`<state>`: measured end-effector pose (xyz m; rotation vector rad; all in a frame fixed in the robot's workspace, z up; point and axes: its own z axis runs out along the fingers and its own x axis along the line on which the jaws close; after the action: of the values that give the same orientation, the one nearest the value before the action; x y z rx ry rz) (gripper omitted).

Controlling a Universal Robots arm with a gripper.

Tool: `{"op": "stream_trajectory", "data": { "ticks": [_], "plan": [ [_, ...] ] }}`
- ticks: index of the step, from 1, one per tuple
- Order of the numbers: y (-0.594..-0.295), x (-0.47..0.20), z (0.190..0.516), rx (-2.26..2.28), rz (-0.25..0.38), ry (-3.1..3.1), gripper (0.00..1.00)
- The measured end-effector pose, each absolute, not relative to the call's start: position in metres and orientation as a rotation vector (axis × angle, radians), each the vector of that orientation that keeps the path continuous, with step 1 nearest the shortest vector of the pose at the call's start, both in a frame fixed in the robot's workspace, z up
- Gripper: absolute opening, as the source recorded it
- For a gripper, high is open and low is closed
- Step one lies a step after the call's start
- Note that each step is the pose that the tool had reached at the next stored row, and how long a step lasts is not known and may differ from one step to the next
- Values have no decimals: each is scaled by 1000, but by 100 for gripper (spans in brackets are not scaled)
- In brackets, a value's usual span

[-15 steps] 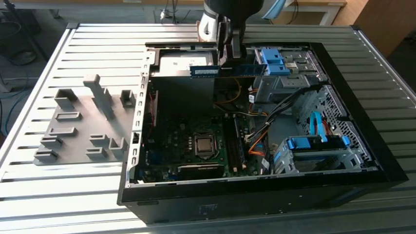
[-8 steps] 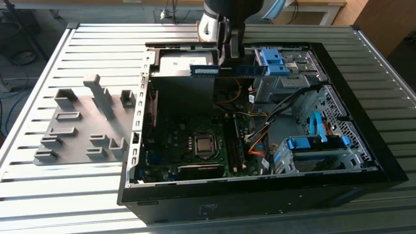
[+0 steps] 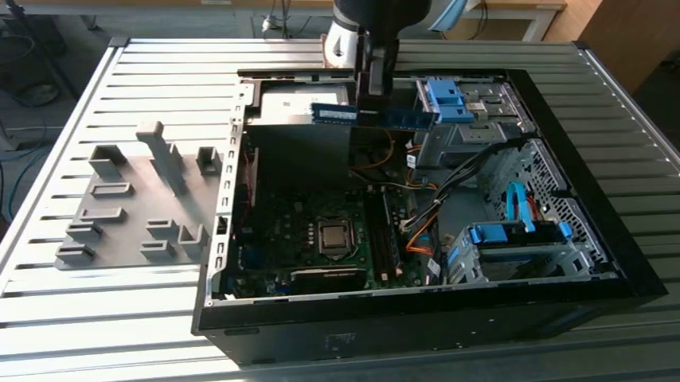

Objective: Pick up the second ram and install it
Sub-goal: 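Insert the second ram into the second slot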

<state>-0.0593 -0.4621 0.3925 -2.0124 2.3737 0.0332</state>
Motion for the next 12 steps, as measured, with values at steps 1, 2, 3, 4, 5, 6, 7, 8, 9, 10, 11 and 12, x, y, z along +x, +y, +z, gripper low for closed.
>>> {"op": "stream_trajectory", "data": {
  "ticks": [1, 2, 3, 4, 5, 6, 7, 8, 9, 10, 11, 12],
  "plan": [
    [-462, -59, 392, -1997, 33, 2387, 14],
    [-462, -59, 392, -1982, 33, 2399, 14],
    [-462, -59, 392, -1968, 32, 2410, 14],
    [-462, -59, 392, -1956, 32, 2420, 14],
    [-462, -59, 392, -1946, 32, 2428, 14],
    [-462, -59, 392, -1937, 32, 2435, 14],
    [-462, -59, 392, -1931, 32, 2440, 14],
    [-462, -59, 392, -1924, 32, 2445, 14],
    [-462, -59, 392, -1916, 31, 2451, 14],
    [-462, -58, 392, -1906, 31, 2459, 14],
    [-462, -58, 392, -1895, 31, 2468, 14],
    [-462, -58, 392, -1880, 31, 2479, 14]
  ]
}}
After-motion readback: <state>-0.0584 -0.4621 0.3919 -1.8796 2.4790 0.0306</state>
